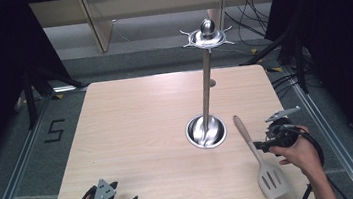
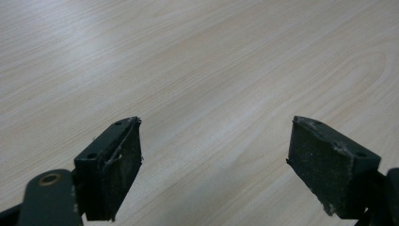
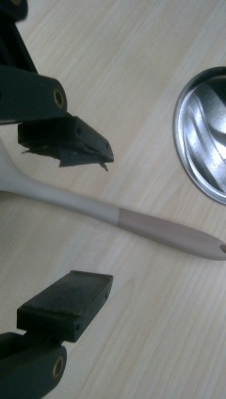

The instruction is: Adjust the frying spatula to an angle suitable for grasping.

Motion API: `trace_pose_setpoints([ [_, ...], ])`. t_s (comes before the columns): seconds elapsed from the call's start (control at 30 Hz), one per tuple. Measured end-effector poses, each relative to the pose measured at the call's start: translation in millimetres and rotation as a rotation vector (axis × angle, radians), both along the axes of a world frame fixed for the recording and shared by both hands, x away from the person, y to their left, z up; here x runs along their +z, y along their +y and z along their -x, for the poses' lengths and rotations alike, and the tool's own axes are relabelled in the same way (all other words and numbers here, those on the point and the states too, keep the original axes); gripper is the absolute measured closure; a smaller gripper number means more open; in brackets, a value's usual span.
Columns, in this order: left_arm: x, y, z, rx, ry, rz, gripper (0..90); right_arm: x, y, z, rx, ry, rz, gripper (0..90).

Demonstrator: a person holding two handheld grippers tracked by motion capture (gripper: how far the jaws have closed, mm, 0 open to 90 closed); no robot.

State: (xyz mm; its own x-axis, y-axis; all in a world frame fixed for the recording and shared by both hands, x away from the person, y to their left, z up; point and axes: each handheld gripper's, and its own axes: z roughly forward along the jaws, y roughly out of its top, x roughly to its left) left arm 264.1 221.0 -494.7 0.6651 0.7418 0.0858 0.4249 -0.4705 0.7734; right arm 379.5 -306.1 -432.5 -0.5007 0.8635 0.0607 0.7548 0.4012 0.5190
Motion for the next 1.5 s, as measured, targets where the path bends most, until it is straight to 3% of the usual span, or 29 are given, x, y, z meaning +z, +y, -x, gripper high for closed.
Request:
trace_pose_setpoints([
  [0.07, 0.0, 0.0, 0.1, -0.002, 0.005, 0.003, 17.2, -1.6, 4.1, -9.4, -0.002, 0.021, 0.009, 39.2],
  [0.13, 0.0, 1.2, -2.1, -0.015, -0.025, -0.015, 17.3, -2.7, 6.3, -14.5, 0.003, 0.04, 0.014, 41.1],
  [0.2, 0.3, 1.7, -2.5, -0.022, -0.028, -0.022, 17.3, -4.8, 7.9, -19.8, 0.009, 0.045, 0.025, 42.7],
  [0.23, -1.3, -1.1, 0.0, 0.006, -0.007, 0.025, 17.2, -4.8, 9.3, -21.3, 0.005, 0.065, 0.028, 43.1],
  [0.27, -1.3, -1.1, 0.0, 0.006, -0.007, 0.025, 17.3, -4.8, 9.3, -21.3, 0.005, 0.065, 0.028, 43.1],
  [0.3, -0.3, -0.2, 0.2, 0.003, 0.003, 0.006, 17.2, -6.0, 13.7, -23.6, -0.021, 0.097, 0.017, 44.7],
  [0.33, 0.0, 0.2, -0.4, -0.003, -0.002, -0.004, 17.3, -7.3, 11.9, -27.1, 0.008, 0.091, 0.022, 46.2],
  [0.4, -1.5, -2.9, 3.8, 0.039, 0.04, 0.041, 17.2, -9.1, 13.6, -30.8, 0.004, 0.109, 0.027, 48.1],
  [0.47, -0.3, -0.4, 0.4, 0.006, 0.004, 0.007, 17.3, -13.1, 14.8, -36.5, 0.002, 0.117, 0.05, 50.2],
  [0.5, -0.8, -0.4, -0.4, -0.001, -0.005, 0.015, 17.2, -14.6, 15.7, -38.8, 0.003, 0.13, 0.051, 51.2],
  [0.53, -0.8, -0.4, -0.4, -0.001, -0.005, 0.015, 17.2, -16.6, 16.4, -41.2, 0.0, 0.14, 0.056, 52.7],
  [0.57, -0.6, -0.8, 2.0, 0.018, 0.02, 0.022, 17.2, -18.5, 16.8, -43.6, -0.002, 0.151, 0.064, 53.8],
  [0.63, -0.6, -0.7, 1.6, 0.015, 0.019, 0.022, 17.2, -20.5, 17.6, -45.5, -0.005, 0.16, 0.065, 55.4],
  [0.67, -0.9, -1.0, 1.7, 0.017, 0.019, 0.025, 17.2, -23.8, 19.0, -48.9, -0.012, 0.191, 0.081, 57.3],
  [0.73, -0.1, 0.6, -0.4, -0.003, 0.0, -0.003, 17.2, -26.7, 20.3, -51.7, -0.026, 0.211, 0.095, 59.5],
  [0.77, -1.3, -1.6, 1.8, 0.023, 0.019, 0.027, 17.2, -28.4, 20.2, -53.6, -0.02, 0.202, 0.099, 60.8],
  [0.8, -1.9, -1.8, 2.2, 0.022, 0.023, 0.03, 17.2, -29.7, 20.5, -55.0, -0.012, 0.198, 0.09, 61.6],
  [0.87, -1.3, -1.4, 2.2, 0.016, 0.026, 0.023, 17.2, -29.7, 22.1, -55.5, -0.036, 0.231, 0.101, 62.8],
  [0.9, -1.4, -2.9, 3.5, 0.036, 0.037, 0.039, 17.2, -30.8, 22.5, -56.2, -0.027, 0.238, 0.094, 63.5],
  [0.93, -0.3, -0.4, 0.9, 0.006, 0.011, 0.004, 17.2, -31.7, 22.1, -57.1, -0.015, 0.232, 0.097, 64.2],
  [0.97, -0.2, 0.2, -0.1, -0.003, -0.002, -0.003, 17.2, -32.7, 21.5, -58.4, 0.001, 0.227, 0.102, 64.4],
  [1.13, -0.6, -1.0, 1.3, 0.007, 0.014, 0.013, 17.2, -35.2, 23.7, -58.9, -0.007, 0.232, 0.099, 65.3],
  [1.17, -0.3, -0.7, 0.9, 0.007, 0.009, 0.005, 17.2, -34.2, 26.7, -58.0, -0.032, 0.268, 0.092, 65.6],
  [1.2, 0.1, 0.2, -0.4, -0.006, -0.003, -0.007, 17.2, -35.3, 24.1, -60.0, 0.0, 0.247, 0.116, 65.7],
  [1.23, 0.1, 0.4, -0.6, -0.008, -0.005, -0.009, 17.2, -36.3, 26.0, -59.1, -0.012, 0.256, 0.102, 65.9],
  [1.5, -1.4, -2.1, 2.5, 0.03, 0.029, 0.029, 17.2, -39.5, 26.9, -62.7, -0.014, 0.263, 0.135, 67.6],
])
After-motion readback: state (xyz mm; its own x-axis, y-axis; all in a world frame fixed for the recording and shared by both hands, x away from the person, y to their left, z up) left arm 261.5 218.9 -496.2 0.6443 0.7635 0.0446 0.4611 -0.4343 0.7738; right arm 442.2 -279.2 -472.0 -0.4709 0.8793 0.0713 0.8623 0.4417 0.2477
